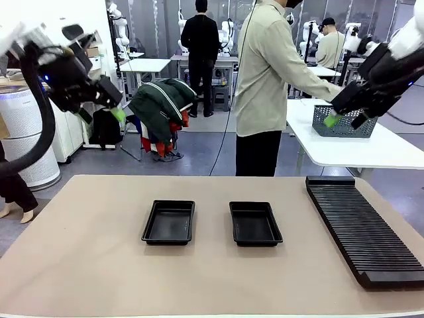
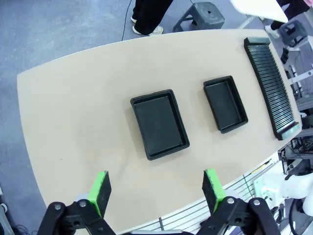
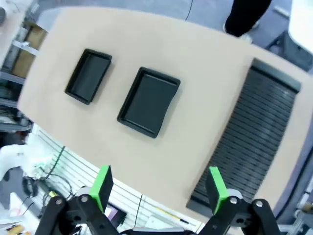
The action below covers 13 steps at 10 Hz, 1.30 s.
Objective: Inspect and transfer BCBs to ESD trays.
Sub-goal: Pick up the Blank PCB from the PCB Rack and place it in the left ESD tray.
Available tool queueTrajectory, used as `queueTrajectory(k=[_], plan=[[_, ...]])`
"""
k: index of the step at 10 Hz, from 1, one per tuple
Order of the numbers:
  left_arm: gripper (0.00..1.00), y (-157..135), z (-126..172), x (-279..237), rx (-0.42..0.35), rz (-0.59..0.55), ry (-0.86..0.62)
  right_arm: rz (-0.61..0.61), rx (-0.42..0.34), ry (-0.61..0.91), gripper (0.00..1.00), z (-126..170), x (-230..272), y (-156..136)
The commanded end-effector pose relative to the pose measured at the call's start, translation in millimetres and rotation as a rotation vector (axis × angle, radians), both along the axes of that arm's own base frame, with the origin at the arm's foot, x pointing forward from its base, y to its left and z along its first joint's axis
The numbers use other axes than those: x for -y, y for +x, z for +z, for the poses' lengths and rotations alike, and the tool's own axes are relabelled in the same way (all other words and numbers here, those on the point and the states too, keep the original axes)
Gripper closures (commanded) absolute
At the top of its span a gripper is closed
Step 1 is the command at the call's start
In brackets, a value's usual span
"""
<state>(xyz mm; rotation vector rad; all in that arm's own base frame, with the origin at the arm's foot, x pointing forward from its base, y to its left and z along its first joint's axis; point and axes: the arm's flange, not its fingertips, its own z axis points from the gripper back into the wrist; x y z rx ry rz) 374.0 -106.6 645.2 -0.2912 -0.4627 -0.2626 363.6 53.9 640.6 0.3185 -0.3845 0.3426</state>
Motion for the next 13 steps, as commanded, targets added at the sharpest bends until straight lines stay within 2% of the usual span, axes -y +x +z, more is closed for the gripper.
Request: queueTrajectory(k=[1, 5, 6, 8, 10, 13], plan=[[0.00, 6.5, 14.5, -2.4, -0.053, 0.058, -0.035, -0.041, -0.124, 0.106, 0.00, 10.4, 18.4, 11.6], [0.00, 5.5, 33.6, -13.8, -0.055, 0.134, -0.140, -0.170, -0.282, 0.287, 0.00, 28.6, 83.1, 24.5], [0.00, 5.3, 38.8, -20.4, -0.059, 0.147, -0.176, -0.198, -0.301, 0.312, 0.00, 28.9, 95.9, 24.6], [0.00, 1.0, 44.7, -29.9, -0.067, 0.150, -0.233, -0.219, -0.312, 0.331, 0.00, 33.1, 114.7, 24.9], [0.00, -0.1, 51.0, -30.7, -0.115, 0.099, -0.277, -0.229, -0.297, 0.344, 0.00, 36.7, 122.7, 25.8], [0.00, 1.6, 56.8, -40.3, -0.170, 0.100, -0.285, -0.236, -0.269, 0.351, 0.00, 40.3, 128.3, 27.9]])
